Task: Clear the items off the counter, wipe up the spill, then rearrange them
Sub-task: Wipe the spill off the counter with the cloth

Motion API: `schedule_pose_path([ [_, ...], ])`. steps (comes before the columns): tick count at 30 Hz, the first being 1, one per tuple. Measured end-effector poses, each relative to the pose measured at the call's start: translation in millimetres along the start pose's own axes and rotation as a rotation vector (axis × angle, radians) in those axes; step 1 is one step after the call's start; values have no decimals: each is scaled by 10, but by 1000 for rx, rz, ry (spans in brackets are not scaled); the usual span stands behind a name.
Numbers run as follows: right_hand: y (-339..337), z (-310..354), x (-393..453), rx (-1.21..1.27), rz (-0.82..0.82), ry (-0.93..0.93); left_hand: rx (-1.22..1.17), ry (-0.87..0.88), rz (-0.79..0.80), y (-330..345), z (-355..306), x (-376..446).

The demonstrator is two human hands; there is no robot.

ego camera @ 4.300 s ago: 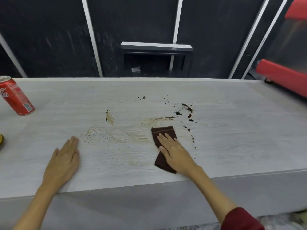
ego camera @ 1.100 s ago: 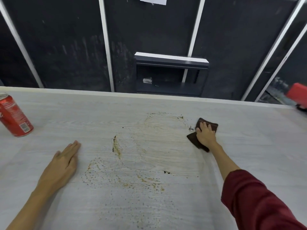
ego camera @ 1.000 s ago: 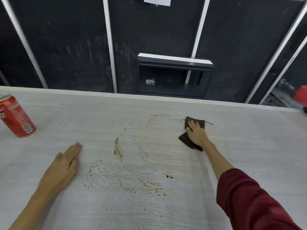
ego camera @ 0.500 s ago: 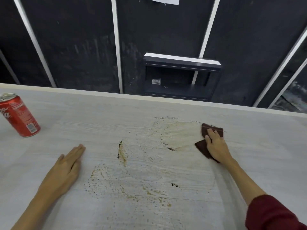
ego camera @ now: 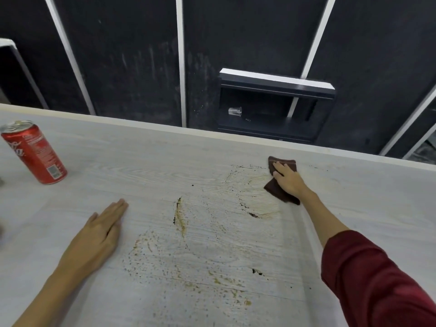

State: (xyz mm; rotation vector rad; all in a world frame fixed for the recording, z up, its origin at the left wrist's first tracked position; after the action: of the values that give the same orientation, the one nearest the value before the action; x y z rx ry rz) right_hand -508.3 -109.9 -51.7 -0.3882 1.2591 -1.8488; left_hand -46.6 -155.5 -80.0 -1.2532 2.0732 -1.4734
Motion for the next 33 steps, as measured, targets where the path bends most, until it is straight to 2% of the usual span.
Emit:
schedule_pose_path([
  [7,594,914,-439,-22,155,-315,20,-1,9,-2,6,-14],
  [12,724,762,-1010,-45,213,-498,3,-9,2,-9,9,-23],
  [16,547,363,-1037,-57,120,-402,3,-1,5,-21,-36,-29],
  [19,605,618,-852,-63,127,-313,0,-2,2,-24,-43,-35],
  [23,966,1358,-1002,-87,244,-431,4,0,1,-25,-21,-32],
  [26,1220,1557,-1470,-98,341,-561,2,-1,21,-34,-18,-43],
  [29,1184,1239,-1854,-89,321,-600,-5,5,26,-31,-25,-55],
  [31,998,808,-1969,-57,235,-512,-17,17,26,-33,-20,-65],
  [33,732,305,-2058,-12,116,-345,-24,45,54,-36,-18,-112],
])
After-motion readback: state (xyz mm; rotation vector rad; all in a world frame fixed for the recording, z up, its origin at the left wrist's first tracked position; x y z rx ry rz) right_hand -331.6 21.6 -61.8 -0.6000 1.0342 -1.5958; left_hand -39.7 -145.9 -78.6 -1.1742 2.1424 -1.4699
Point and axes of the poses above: each hand's wrist, its own x-axis towards the middle knuckle, its own y-axis out of the palm, z = x × y, the point moved 4 cm from there along x, towards the middle knuckle, and after that the axes turned 10 degrees about y, right-handed, at the moved point
